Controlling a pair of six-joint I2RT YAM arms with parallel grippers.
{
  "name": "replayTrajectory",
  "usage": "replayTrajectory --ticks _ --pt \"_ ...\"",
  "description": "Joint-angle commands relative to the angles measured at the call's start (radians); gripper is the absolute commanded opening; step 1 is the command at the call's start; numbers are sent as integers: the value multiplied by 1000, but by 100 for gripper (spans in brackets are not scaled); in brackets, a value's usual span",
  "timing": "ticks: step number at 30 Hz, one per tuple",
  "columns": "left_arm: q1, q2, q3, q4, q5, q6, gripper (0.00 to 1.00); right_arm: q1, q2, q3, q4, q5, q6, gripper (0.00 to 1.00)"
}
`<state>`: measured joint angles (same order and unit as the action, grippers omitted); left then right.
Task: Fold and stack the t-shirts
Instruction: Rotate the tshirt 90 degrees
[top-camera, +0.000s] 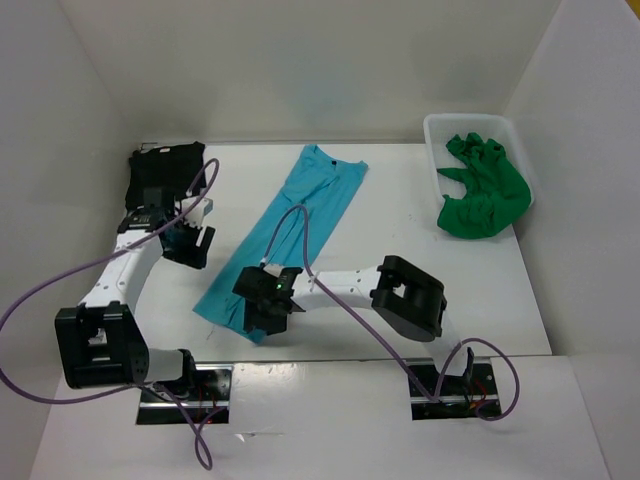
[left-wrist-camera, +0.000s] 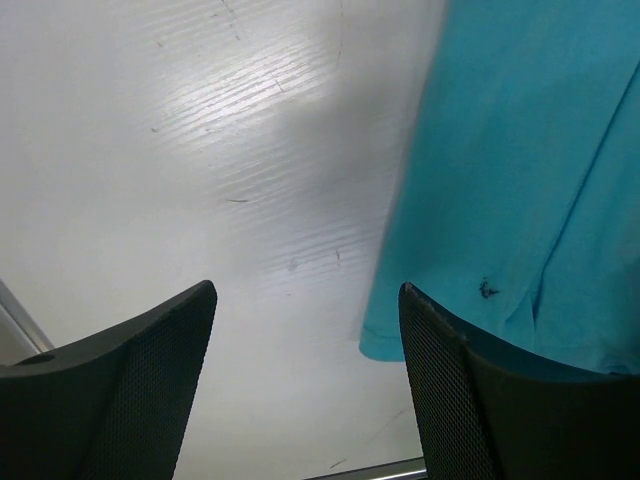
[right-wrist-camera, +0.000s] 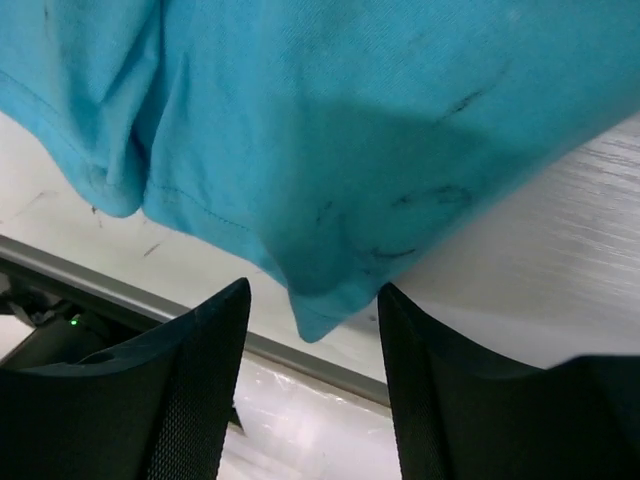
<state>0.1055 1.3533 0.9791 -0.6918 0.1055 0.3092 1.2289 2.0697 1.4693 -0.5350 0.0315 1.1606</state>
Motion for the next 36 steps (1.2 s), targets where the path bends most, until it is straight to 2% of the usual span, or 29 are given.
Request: replayTrajectory --ticks 1,2,4,5,10,13,18,24,25,27,30,31,33,35,36 --pt "-4 -69 29 -17 20 5 81 12 36 -47 7 5 56 59" --pt "-4 -85 29 -17 20 5 81 3 36 -47 16 -8 65 50" --pt "-4 -97 29 -26 20 24 81 3 36 -81 17 -19 77 40" --pt "-4 -108 29 -26 20 24 81 3 36 -92 44 -37 77 28" --pt "-4 -144 29 -35 30 80 81 -17 -16 -158 43 -19 97 0" --pt "-26 -164 29 -35 30 122 81 -40 -92 -265 53 -7 117 0" --pt "-121 -164 61 -35 19 145 81 -82 -269 -492 86 -7 154 0" --pt "-357 -146 93 -35 19 171 83 -128 -448 -647 -28 34 136 0" --pt "-430 -146 104 -35 -1 195 83 -128 -470 -677 -46 45 136 0" --pt "-507 -146 122 -58 -68 231 83 -128 -523 -708 -81 45 125 0" --pt "-651 -137 124 -77 -202 300 83 -128 -580 -764 -101 22 114 10" --pt "-688 -137 92 -77 -234 320 84 -128 -592 -779 -102 22 99 28" --pt "-795 -172 38 -86 -304 376 84 -128 -618 -779 -102 2 56 51" --pt "-877 -233 -49 -95 -316 450 84 -115 -664 -759 -121 -10 47 68" --pt "-897 -259 -77 -95 -325 479 84 -115 -684 -750 -122 -10 34 70"
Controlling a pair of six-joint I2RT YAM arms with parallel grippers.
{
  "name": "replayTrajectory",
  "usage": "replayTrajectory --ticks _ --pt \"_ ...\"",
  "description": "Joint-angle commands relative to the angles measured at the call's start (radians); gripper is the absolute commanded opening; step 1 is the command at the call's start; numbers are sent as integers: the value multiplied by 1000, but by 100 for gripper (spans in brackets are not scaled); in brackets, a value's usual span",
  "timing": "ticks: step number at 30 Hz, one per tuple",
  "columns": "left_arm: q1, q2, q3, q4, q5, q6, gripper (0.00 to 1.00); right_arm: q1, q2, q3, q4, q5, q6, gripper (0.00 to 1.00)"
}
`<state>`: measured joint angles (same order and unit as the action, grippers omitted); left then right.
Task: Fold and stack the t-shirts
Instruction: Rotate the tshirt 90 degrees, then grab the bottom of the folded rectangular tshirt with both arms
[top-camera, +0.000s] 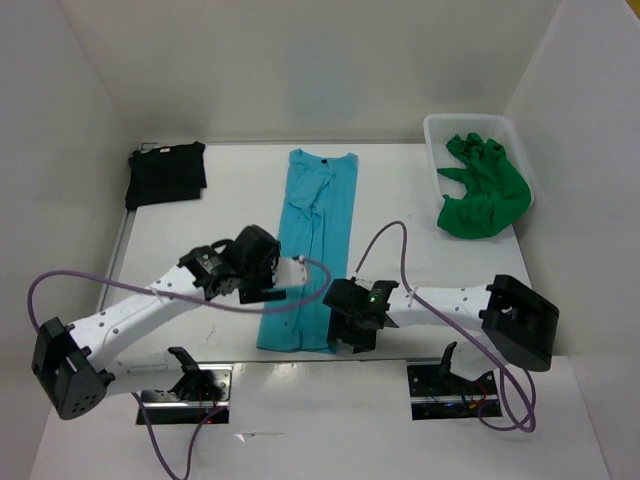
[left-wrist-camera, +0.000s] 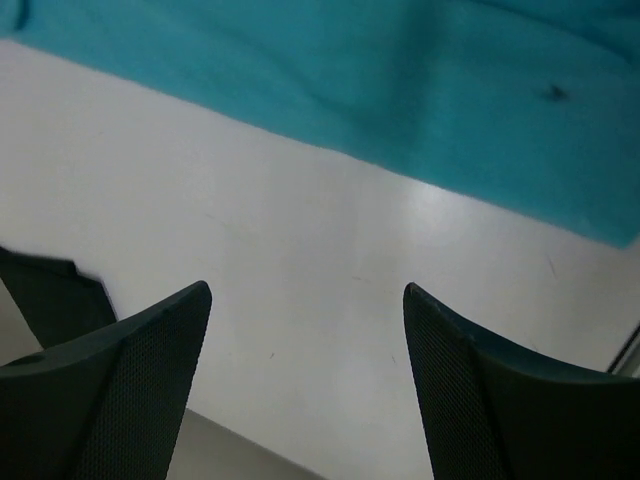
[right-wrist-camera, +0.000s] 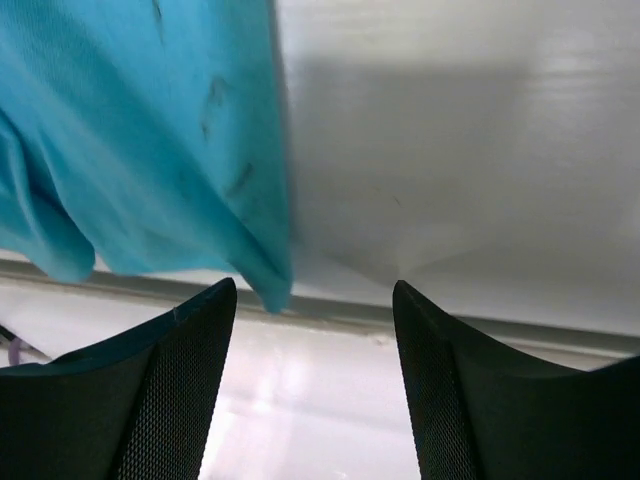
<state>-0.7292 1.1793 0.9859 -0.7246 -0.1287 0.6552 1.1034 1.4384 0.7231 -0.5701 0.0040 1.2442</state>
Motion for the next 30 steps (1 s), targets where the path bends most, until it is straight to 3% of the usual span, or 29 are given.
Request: replayTrajectory --ticks 1,7,12,16,21,26,30 --pt "-78 -142 -111 -62 -75 167 84 21 -100 8 -99 17 -49 70" --pt "-122 -401 -343 -29 88 556 86 21 -243 9 -85 17 -13 70" --pt "-122 -497 -414 -50 309 826 85 12 -213 9 -50 17 -12 69" --pt "-122 -404 -424 -76 452 1012 85 1 -147 18 -30 8 -32 69" --pt "-122 -322 -484 -56 452 1159 81 -8 -70 28 -7 -1 -52 69" --pt "-144 -233 -474 -29 521 1201 79 -17 -46 29 13 -19 -43 69" --pt "-162 1 -403 -64 473 1201 76 -27 -27 29 22 -29 -43 69"
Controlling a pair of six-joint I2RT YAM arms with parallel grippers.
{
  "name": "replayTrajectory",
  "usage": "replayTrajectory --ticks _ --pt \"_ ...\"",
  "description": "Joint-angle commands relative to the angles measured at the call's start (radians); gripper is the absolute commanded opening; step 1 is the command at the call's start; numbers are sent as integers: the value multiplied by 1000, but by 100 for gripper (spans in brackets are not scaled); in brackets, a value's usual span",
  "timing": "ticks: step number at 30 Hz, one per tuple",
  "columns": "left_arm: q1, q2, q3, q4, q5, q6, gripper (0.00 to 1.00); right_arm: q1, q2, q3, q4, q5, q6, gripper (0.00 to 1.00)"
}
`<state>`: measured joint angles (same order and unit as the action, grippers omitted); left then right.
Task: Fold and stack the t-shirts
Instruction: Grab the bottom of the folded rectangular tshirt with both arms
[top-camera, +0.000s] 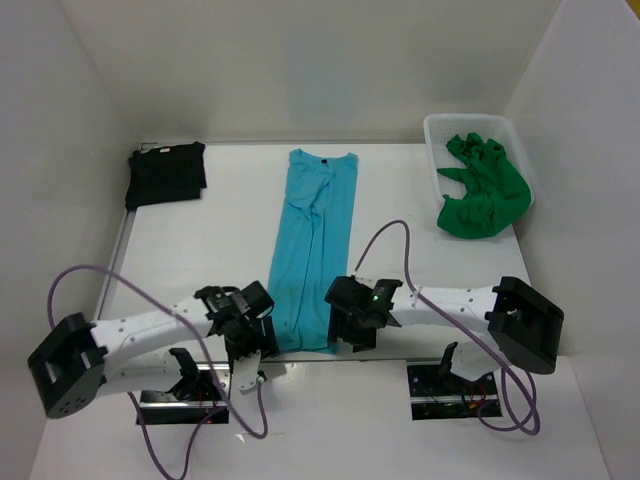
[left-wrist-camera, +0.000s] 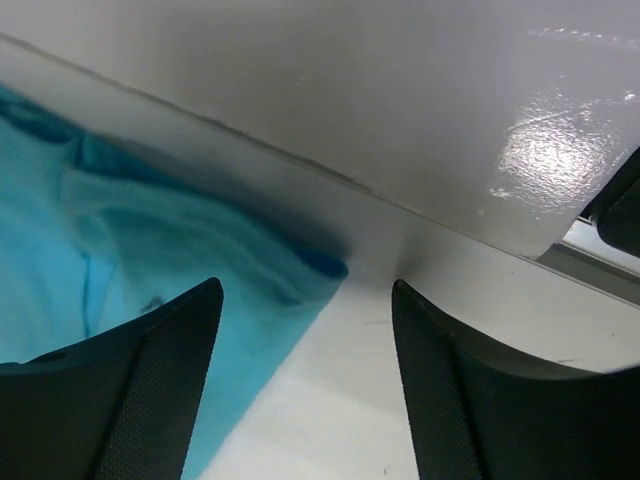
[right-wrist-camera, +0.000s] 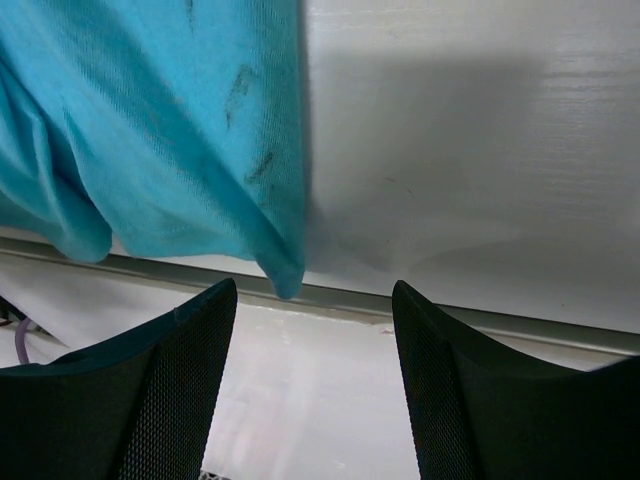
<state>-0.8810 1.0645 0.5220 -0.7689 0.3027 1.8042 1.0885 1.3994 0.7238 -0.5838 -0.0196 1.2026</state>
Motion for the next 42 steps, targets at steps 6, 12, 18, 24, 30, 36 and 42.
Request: replayTrajectory --ticks 6,12,18,24,30,36,42 --pt "-29 394 225 -49 10 -32 60 -32 32 46 27 -23 -21 69" --pt "-29 385 225 -40 30 -77 39 -32 53 46 48 -66 -31 69" --pt "-29 339 207 6 62 -106 26 -32 119 66 85 -114 -69 61" --pt "-29 319 197 56 53 -146 15 -32 205 101 133 -134 -81 40" --pt "-29 307 197 80 62 -198 0 -32 194 111 110 -134 -81 2" --pt "23 307 266 117 96 -377 0 -41 153 178 -14 -86 -115 0" --pt "195 298 349 117 150 -503 0 -110 142 285 -77 -86 -195 0"
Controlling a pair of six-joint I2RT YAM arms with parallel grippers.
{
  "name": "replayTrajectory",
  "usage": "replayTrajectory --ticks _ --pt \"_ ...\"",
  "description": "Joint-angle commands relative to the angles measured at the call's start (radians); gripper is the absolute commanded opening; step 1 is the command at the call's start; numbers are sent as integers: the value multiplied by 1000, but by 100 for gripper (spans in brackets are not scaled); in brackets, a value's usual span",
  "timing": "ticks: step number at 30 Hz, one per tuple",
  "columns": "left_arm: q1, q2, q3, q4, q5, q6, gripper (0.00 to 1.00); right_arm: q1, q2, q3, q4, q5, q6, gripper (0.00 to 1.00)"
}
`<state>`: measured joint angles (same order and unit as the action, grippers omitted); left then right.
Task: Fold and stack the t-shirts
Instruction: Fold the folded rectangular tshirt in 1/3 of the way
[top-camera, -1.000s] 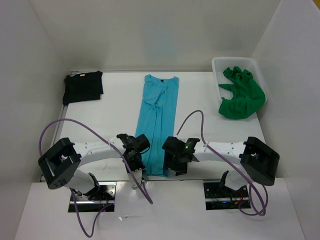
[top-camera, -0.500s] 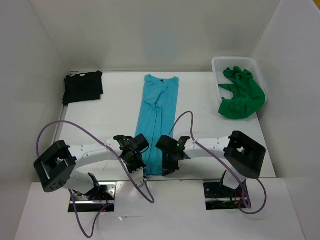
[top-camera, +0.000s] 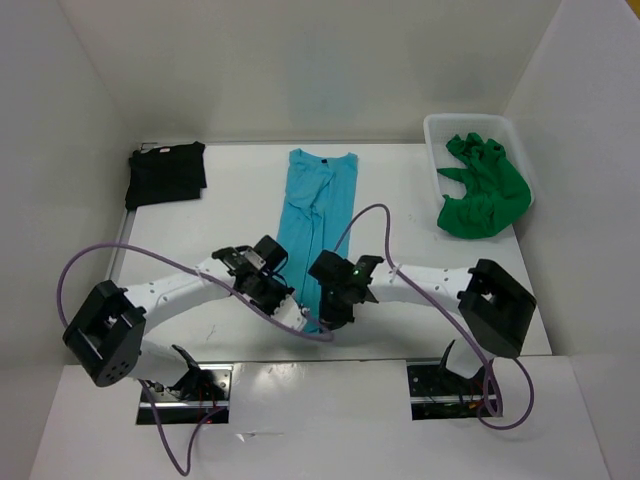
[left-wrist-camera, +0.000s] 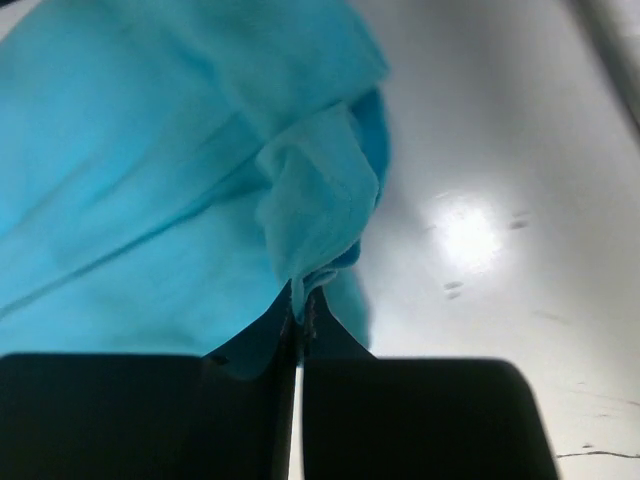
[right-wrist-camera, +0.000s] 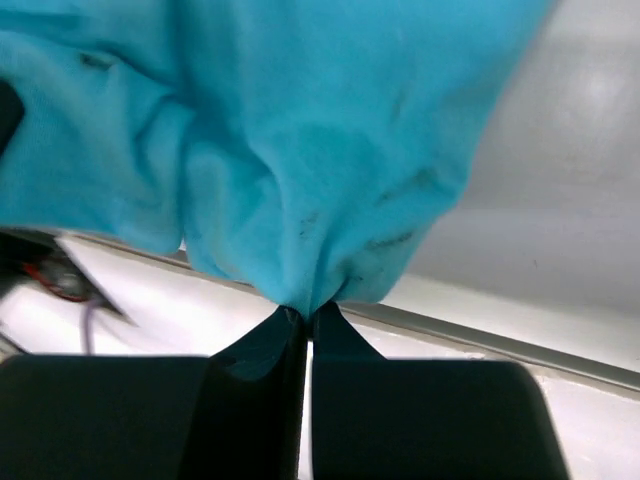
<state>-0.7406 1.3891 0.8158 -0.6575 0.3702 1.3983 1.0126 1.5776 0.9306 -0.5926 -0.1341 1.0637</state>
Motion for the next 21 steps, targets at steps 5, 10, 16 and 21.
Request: replayTrajectory --ticks 5,10,16,21 --pt "191 -27 124 141 110 -227 0 -153 -14 166 -98 44 -160 0" --pt "273 42 189 332 110 -340 0 -294 36 275 -125 53 -261 0" --pt "293 137 235 527 110 -397 0 -422 157 392 -107 13 -378 0" --pt "293 229 278 575 88 -397 0 -485 257 487 -98 -27 -439 0"
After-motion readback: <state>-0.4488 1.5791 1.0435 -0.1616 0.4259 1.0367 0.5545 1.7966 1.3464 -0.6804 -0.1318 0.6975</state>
